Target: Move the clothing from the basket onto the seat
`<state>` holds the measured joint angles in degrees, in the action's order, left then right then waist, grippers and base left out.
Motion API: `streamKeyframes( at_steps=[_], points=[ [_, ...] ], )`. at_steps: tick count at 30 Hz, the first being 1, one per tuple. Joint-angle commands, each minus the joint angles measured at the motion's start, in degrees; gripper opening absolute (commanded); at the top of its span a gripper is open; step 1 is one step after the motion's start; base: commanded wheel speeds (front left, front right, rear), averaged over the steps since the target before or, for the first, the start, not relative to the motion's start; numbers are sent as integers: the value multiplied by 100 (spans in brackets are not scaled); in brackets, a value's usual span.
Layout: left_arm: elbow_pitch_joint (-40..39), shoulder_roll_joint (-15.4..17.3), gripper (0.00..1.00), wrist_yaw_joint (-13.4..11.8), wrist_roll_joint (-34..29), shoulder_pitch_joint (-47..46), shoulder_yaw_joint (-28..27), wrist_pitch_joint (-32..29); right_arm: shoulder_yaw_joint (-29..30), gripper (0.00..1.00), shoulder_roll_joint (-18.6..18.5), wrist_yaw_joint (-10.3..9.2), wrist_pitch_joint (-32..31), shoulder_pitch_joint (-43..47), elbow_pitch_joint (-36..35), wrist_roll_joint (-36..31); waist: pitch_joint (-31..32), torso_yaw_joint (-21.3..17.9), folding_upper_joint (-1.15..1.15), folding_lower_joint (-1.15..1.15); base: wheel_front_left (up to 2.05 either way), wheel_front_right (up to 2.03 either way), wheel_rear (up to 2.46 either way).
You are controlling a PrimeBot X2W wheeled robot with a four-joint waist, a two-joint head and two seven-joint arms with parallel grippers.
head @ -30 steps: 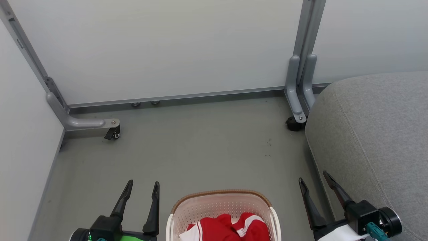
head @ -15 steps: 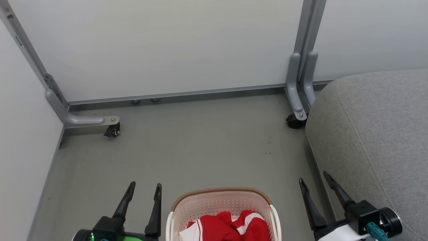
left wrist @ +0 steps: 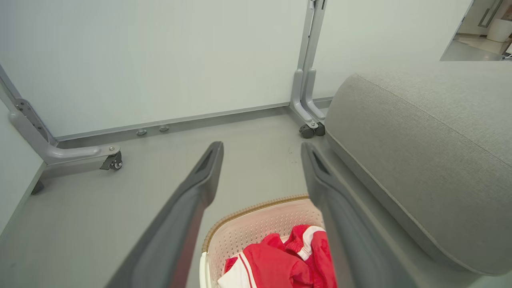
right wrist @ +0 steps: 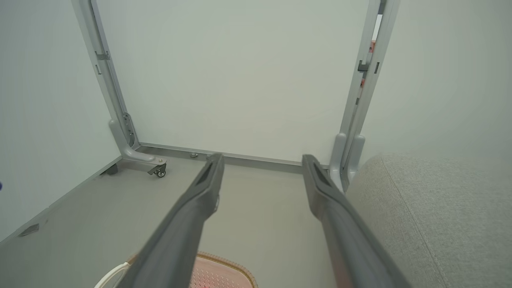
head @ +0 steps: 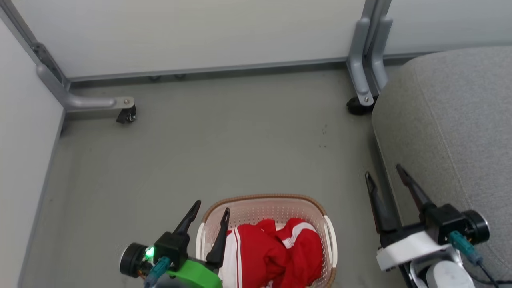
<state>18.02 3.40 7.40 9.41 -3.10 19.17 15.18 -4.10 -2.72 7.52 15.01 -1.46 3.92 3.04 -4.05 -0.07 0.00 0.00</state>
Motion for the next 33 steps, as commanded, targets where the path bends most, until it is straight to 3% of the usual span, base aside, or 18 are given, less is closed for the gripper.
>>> streamKeyframes(
  at_steps=[1,6,17,24,33],
  points=[
    [108,60,100,16,-79,-247,120,-5,57,100,-32,-7,25,-186,-47,-27,-805,-34,0,0,0,0,0],
    [835,177,100,16,-235,-1279,936,-5,268,100,-67,-7,25,-801,-133,-95,-1737,-88,0,0,0,0,0],
    [2210,88,100,9,-187,-2825,1930,-5,548,100,-171,-6,25,-1550,-320,-37,-3177,-220,0,0,0,0,0],
    [3333,75,100,9,-207,-3876,2793,-5,701,100,-93,-7,25,-1997,-498,100,-3979,-419,0,0,0,0,0],
    [4438,52,100,9,-335,-4803,3498,-6,575,100,-25,-7,25,-2348,-848,258,-4712,-702,0,0,0,0,0]
  ],
)
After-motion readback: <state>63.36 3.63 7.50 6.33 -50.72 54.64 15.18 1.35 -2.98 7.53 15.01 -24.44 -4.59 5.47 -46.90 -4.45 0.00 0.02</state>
